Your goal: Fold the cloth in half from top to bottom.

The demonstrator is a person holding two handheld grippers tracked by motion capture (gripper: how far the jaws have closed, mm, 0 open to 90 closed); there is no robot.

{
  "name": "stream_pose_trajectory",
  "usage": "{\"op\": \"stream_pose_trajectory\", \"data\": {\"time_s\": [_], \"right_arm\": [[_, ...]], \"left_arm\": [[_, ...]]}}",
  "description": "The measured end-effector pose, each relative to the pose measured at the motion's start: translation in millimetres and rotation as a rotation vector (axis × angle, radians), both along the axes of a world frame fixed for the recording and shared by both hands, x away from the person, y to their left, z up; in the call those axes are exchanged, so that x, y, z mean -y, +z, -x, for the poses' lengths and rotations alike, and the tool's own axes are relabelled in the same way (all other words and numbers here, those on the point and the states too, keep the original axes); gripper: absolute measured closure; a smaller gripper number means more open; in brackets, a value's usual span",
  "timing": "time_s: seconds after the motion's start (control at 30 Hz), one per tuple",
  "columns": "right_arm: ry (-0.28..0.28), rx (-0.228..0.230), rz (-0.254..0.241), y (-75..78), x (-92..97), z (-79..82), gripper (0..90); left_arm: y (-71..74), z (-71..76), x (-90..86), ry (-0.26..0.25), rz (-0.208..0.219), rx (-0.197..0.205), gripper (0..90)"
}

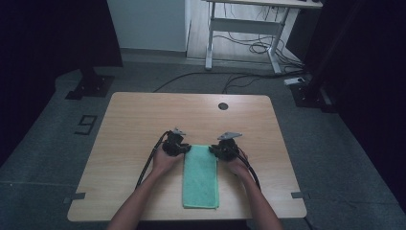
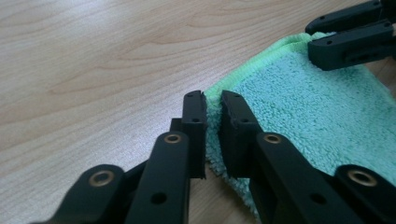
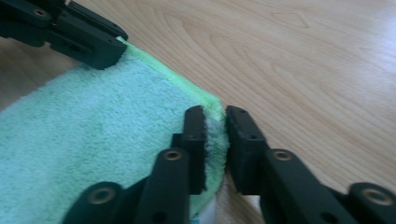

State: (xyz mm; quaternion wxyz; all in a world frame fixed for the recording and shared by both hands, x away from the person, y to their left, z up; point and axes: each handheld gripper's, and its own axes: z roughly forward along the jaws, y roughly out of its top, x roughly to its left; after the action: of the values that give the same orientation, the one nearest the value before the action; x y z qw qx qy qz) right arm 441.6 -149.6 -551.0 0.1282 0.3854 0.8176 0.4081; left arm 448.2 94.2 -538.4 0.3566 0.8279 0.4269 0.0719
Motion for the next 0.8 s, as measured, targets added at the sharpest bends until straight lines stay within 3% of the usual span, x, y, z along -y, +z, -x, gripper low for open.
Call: {"op": "stream_pose_trajectory", "data": {"time_s": [0.23,0.37,0.8], "right_arm": [[0.023,-0.031,-0.043,-0.2,5.2,-1.3,83.7],[0.027,-0.020,-0.042,4.5,6.3,-0.2,83.9],[0.013,0.026,-0.101,21.8,14.6,1.2,84.0]], "left_arm": [[1.5,1.2,-2.8,-0.012,0.015,-0.008,86.2],[5.8,1.3,-4.2,-0.017,0.027,0.007,86.4],[26.7,1.8,-3.2,-0.017,0.047,0.064,86.6]]}}
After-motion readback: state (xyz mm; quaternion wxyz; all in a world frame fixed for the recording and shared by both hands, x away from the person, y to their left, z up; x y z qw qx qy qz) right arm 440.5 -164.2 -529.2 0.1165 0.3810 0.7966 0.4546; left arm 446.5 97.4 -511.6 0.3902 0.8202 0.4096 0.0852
